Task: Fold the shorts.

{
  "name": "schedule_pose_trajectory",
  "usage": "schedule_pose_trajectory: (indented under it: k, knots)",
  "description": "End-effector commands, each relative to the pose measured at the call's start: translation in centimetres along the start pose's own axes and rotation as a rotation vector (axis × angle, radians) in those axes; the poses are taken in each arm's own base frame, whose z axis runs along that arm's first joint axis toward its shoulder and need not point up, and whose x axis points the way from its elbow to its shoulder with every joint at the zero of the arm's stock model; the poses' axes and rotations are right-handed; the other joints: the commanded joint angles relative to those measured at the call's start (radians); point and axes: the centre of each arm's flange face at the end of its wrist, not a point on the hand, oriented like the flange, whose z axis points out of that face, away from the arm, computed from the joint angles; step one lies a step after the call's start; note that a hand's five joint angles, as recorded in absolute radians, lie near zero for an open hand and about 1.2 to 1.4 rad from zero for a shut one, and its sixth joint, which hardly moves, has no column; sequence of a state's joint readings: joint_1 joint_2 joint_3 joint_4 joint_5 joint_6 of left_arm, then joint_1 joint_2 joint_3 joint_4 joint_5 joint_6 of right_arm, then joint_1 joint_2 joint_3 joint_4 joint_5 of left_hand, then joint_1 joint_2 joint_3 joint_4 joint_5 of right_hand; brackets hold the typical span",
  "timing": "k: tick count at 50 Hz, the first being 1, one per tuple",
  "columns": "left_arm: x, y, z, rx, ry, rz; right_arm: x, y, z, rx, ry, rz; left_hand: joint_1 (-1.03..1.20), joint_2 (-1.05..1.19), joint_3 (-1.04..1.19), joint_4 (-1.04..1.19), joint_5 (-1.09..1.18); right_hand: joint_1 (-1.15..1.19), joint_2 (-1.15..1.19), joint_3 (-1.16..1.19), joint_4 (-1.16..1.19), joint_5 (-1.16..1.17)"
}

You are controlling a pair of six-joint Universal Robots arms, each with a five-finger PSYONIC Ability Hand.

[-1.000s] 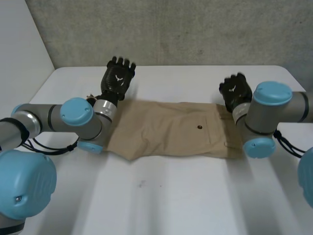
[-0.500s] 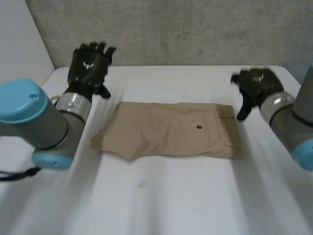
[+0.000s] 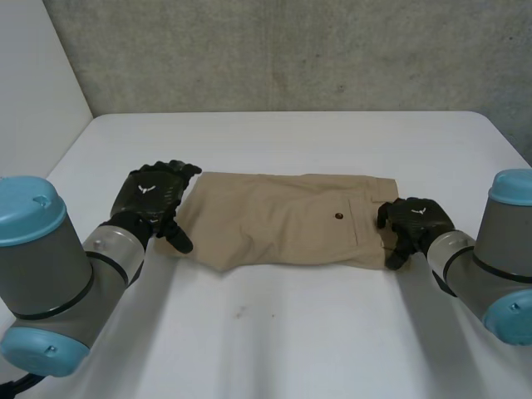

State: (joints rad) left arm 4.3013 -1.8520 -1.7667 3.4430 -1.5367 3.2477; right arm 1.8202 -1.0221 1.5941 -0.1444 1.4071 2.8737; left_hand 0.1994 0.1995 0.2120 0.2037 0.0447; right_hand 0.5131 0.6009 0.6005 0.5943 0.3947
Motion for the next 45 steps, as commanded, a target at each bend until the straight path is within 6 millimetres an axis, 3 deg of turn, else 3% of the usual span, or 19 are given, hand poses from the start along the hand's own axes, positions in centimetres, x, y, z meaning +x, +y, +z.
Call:
schedule_pose_trajectory:
  k: [1,12,14,16,18,21,24,28,29,32,35,36,37,40,41,43,44,45]
  knots:
    - [0.1,0.6,-0.2,-0.021,-0.001,-0.002,0.2,0.6,0.9,0.002,0.010,-0.003,-0.021,-0.021,-0.034,-0.025,-0.041,0.883,0.795,0.795,0.802,0.827]
    - [0.0,0.0,-0.8,-0.003,-0.003,0.000,5.6,-3.8,-1.2,0.132,0.168,0.011,-0.021,-0.021,-0.034,-0.025,-0.041,0.883,0.795,0.796,0.802,0.827]
    - [0.0,-0.5,-1.1,0.011,-0.005,0.000,8.0,-3.6,-1.5,0.097,0.220,0.003,-0.021,-0.021,-0.034,-0.025,-0.041,0.883,0.795,0.796,0.802,0.827]
    - [-0.1,-0.7,-1.3,0.017,-0.007,-0.001,8.8,-3.5,-1.5,0.083,0.237,-0.006,-0.024,-0.024,-0.037,-0.028,-0.044,0.883,0.795,0.796,0.802,0.827]
    - [-0.1,-0.7,-1.5,0.019,-0.007,-0.001,11.7,-3.8,-2.0,0.038,0.301,-0.097,-0.025,-0.025,-0.037,-0.029,-0.045,0.883,0.795,0.796,0.802,0.827]
    - [-0.1,-0.9,-1.7,0.022,-0.006,-0.001,12.6,-4.3,-2.3,-0.004,0.316,-0.194,-0.025,-0.025,-0.037,-0.029,-0.045,0.883,0.795,0.796,0.802,0.827]
    - [0.0,-0.8,-1.8,0.022,-0.004,-0.001,12.3,-5.3,-2.3,-0.024,0.295,-0.299,-0.025,-0.025,-0.037,-0.029,-0.045,0.883,0.795,0.796,0.802,0.827]
    - [0.0,-0.8,-1.8,0.022,-0.003,0.001,8.9,-9.0,-2.2,0.088,0.238,-0.372,-0.025,-0.025,-0.037,-0.029,-0.045,0.883,0.795,0.796,0.802,0.827]
    - [0.0,-0.8,-1.8,0.022,-0.004,0.001,7.3,-10.4,-2.1,0.138,0.208,-0.398,-0.025,-0.025,-0.037,-0.029,-0.045,0.883,0.795,0.796,0.802,0.827]
    - [0.0,-0.8,-1.8,0.020,-0.004,0.001,4.9,-11.9,-2.1,0.200,0.162,-0.436,-0.025,-0.025,-0.037,-0.029,-0.045,0.883,0.795,0.796,0.802,0.827]
    - [0.1,-0.7,-2.0,0.017,-0.002,0.001,-0.2,-13.1,-2.1,0.278,0.044,-0.487,-0.025,-0.025,-0.037,-0.029,-0.045,0.883,0.795,0.796,0.802,0.827]
    - [0.1,-0.8,-2.0,0.019,-0.002,0.001,-1.9,-13.1,-2.2,0.294,0.003,-0.502,-0.025,-0.025,-0.037,-0.029,-0.045,0.883,0.795,0.796,0.802,0.827]
    - [0.1,-0.8,-2.0,0.021,-0.003,0.001,-5.1,-12.9,-2.2,0.322,-0.081,-0.535,-0.025,-0.025,-0.037,-0.029,-0.045,0.883,0.795,0.796,0.802,0.827]
    - [0.2,-0.8,-2.1,0.019,0.002,0.002,-9.6,-11.7,-2.4,0.346,-0.215,-0.592,-0.025,-0.025,-0.037,-0.029,-0.045,0.883,0.795,0.796,0.802,0.827]
    - [0.2,-0.8,-2.1,0.019,0.002,0.002,-11.9,-10.5,-2.6,0.349,-0.300,-0.629,-0.025,-0.025,-0.037,-0.029,-0.045,0.883,0.795,0.796,0.802,0.827]
    - [0.2,-0.7,-2.2,0.016,0.002,0.002,-13.8,-9.1,-2.8,0.343,-0.384,-0.663,-0.025,-0.025,-0.037,-0.029,-0.045,0.883,0.795,0.796,0.802,0.827]
    - [0.2,-0.7,-2.2,0.016,0.002,0.002,-13.8,-9.1,-2.8,0.343,-0.384,-0.663,-0.025,-0.025,-0.037,-0.029,-0.045,0.883,0.795,0.796,0.802,0.827]
    - [0.2,-0.7,-2.2,0.018,0.002,0.002,-15.6,-6.8,-2.7,0.316,-0.477,-0.695,-0.025,-0.025,-0.037,-0.029,-0.045,0.883,0.795,0.796,0.802,0.827]
